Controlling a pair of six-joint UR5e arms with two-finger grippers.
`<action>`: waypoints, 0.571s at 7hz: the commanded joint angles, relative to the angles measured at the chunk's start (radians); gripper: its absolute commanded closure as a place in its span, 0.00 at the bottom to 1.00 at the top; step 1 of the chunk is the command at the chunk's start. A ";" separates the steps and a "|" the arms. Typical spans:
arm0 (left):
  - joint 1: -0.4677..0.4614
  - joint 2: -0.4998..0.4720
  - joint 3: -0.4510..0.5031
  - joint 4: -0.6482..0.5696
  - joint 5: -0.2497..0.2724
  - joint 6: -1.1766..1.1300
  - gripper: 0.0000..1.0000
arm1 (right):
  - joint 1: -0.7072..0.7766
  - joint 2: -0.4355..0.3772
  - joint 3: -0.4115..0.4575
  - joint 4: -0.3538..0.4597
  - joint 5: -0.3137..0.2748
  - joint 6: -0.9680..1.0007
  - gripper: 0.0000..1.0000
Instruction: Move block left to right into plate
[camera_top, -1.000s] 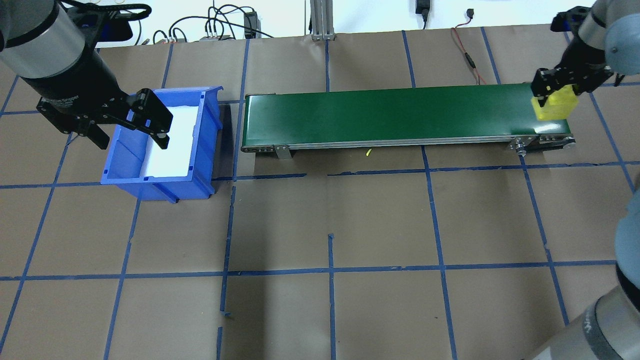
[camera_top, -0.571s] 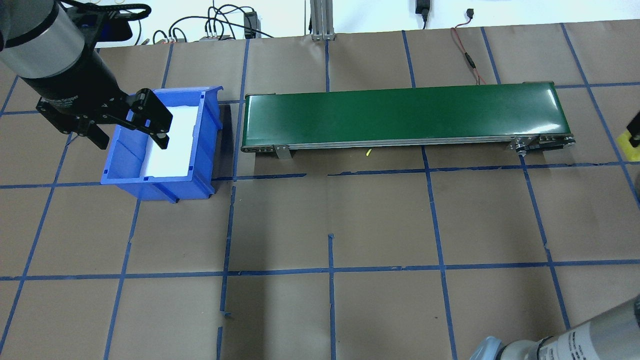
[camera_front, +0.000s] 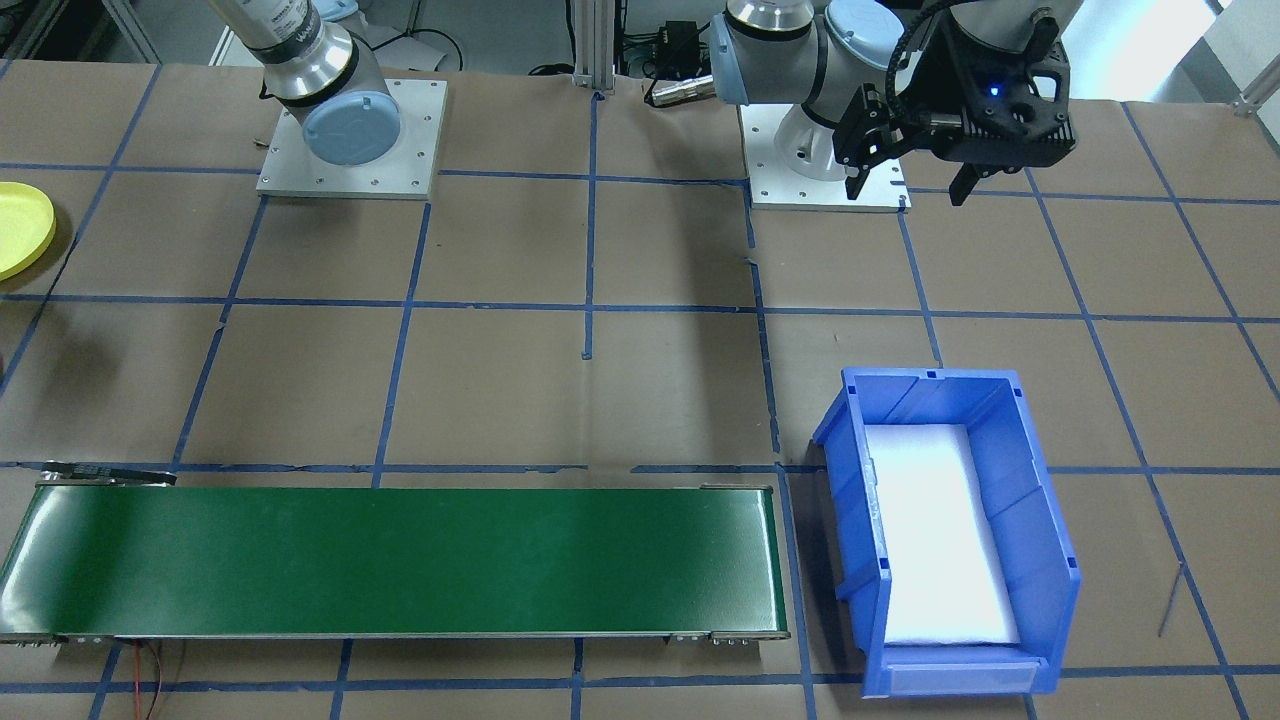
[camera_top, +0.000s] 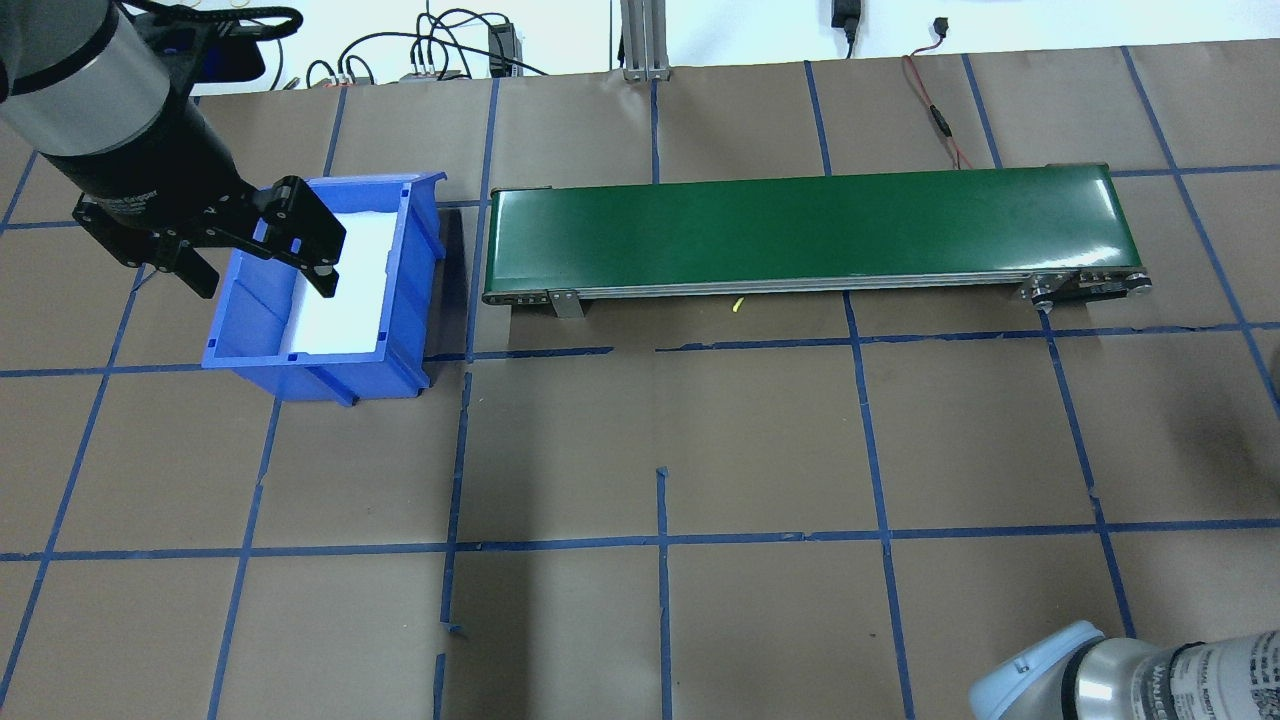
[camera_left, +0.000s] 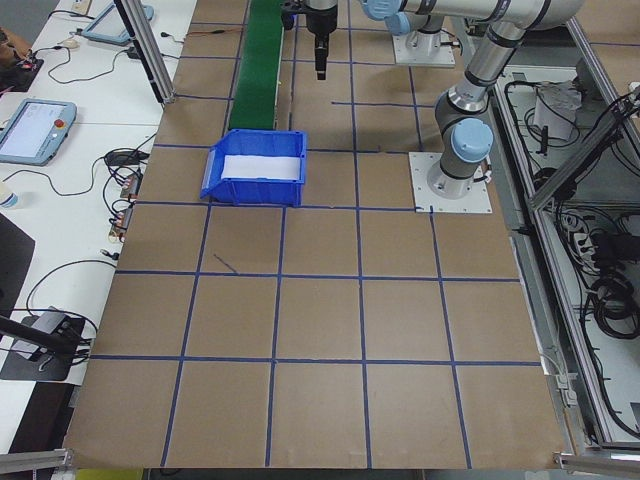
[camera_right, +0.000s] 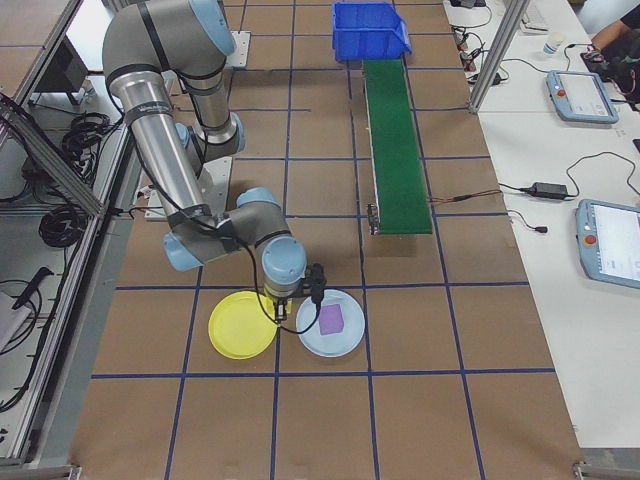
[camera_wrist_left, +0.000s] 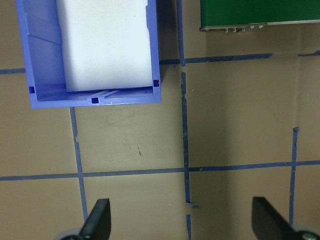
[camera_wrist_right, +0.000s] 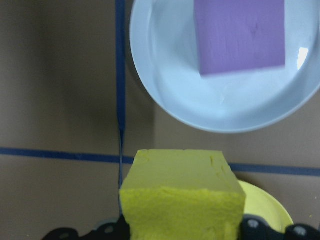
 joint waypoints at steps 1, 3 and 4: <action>-0.001 0.000 0.000 0.000 0.000 -0.001 0.00 | -0.132 0.004 0.105 -0.125 0.004 -0.139 0.61; 0.001 0.000 0.000 0.000 0.000 -0.001 0.00 | -0.156 0.020 0.134 -0.165 0.009 -0.141 0.30; 0.001 0.000 0.000 0.000 0.000 -0.001 0.00 | -0.160 0.018 0.133 -0.165 0.009 -0.141 0.06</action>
